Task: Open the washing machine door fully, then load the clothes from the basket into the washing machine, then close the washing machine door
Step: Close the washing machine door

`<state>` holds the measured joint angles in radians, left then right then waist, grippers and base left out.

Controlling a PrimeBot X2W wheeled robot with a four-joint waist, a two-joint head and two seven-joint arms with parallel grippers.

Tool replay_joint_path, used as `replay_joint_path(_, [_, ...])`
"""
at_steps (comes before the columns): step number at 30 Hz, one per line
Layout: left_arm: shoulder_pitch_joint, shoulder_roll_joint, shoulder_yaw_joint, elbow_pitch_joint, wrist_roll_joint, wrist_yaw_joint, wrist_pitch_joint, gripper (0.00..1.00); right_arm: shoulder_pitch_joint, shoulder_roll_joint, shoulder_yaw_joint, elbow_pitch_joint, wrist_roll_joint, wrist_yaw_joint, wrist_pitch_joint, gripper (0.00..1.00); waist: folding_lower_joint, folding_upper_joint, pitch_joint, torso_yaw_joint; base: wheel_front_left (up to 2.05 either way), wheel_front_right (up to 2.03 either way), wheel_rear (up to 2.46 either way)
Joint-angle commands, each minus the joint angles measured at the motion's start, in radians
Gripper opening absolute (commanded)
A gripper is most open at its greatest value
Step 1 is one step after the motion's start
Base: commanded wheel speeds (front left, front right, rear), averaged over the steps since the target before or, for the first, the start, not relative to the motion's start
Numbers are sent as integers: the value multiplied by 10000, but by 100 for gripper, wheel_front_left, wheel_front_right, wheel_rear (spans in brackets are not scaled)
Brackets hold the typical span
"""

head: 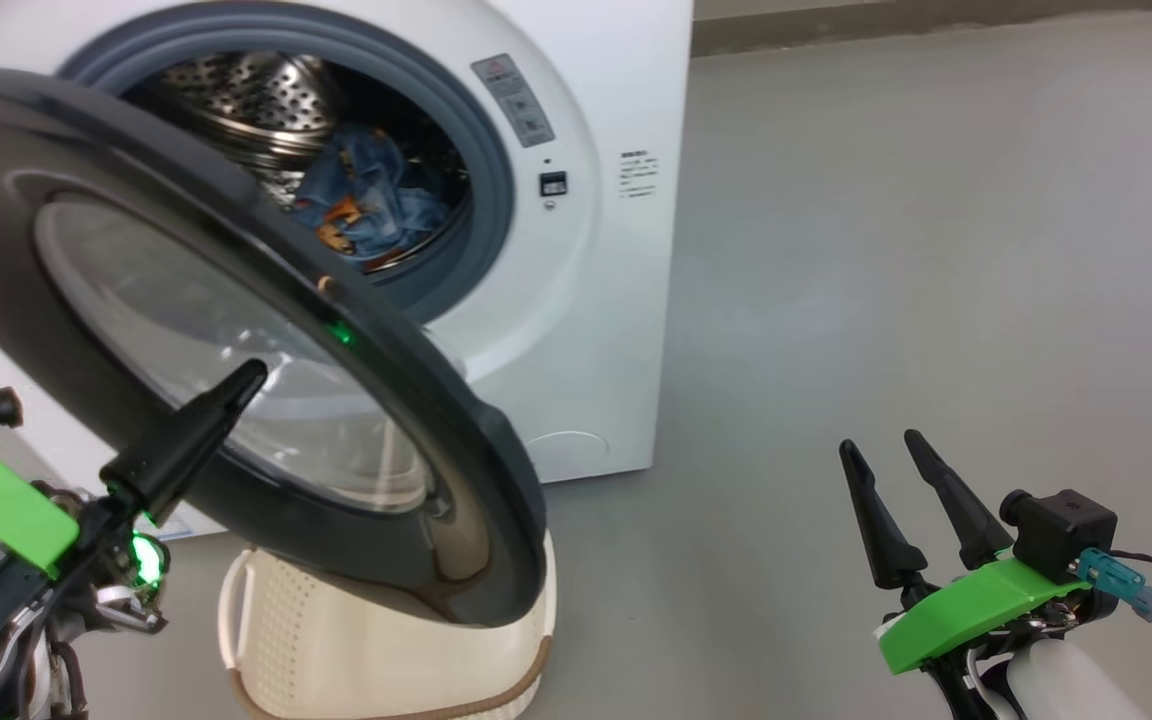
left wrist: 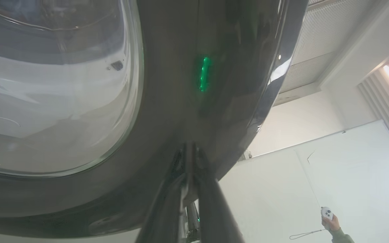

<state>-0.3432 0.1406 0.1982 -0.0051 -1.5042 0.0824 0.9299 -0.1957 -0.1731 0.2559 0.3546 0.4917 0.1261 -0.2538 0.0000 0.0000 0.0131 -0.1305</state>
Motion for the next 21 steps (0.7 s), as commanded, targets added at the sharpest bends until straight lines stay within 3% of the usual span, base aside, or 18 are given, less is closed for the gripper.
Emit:
replay_joint_path(1, [-136, 358, 316, -351, 131, -111, -81, 23, -236, -141, 164, -220, -103, 46, -80, 100, 0, 0, -65, 256, 0, 0, 0])
replay_joint_path(3, [-52, 411, 314, -443, 329, -241, -208, 51, -227, -143, 142, -229, -107, 46, -80, 100, 0, 0, -74, 400, 0, 0, 0])
replay_joint_path(4, [3, 428, 305, -504, 445, -321, -287, 91, -225, -140, 129, -235, -109, 46, -80, 100, 0, 0, -75, 467, 0, 0, 0])
replay_joint_path(5, [67, 448, 303, -568, 556, -411, -365, 100, -222, -137, 114, -240, -112, 46, -80, 100, 0, 0, -75, 528, 0, 0, 0])
replay_joint_path(10, [484, 524, 528, -896, 1492, -1120, -1339, 100, -208, -100, 25, -291, -148, 46, -80, 100, 0, 0, -34, 714, 0, 0, 0])
replay_joint_path(14, [1069, 656, 580, -1040, 3132, -1763, -2763, 100, -198, -87, -57, -343, -153, 46, -80, 100, 0, 0, 17, 790, 0, 0, 0])
replay_joint_path(21, [2047, 549, 204, -1037, 5048, -2093, -5054, 100, -218, -102, -136, -405, -158, 46, -80, 100, 0, 0, 85, 806, 0, 0, 0])
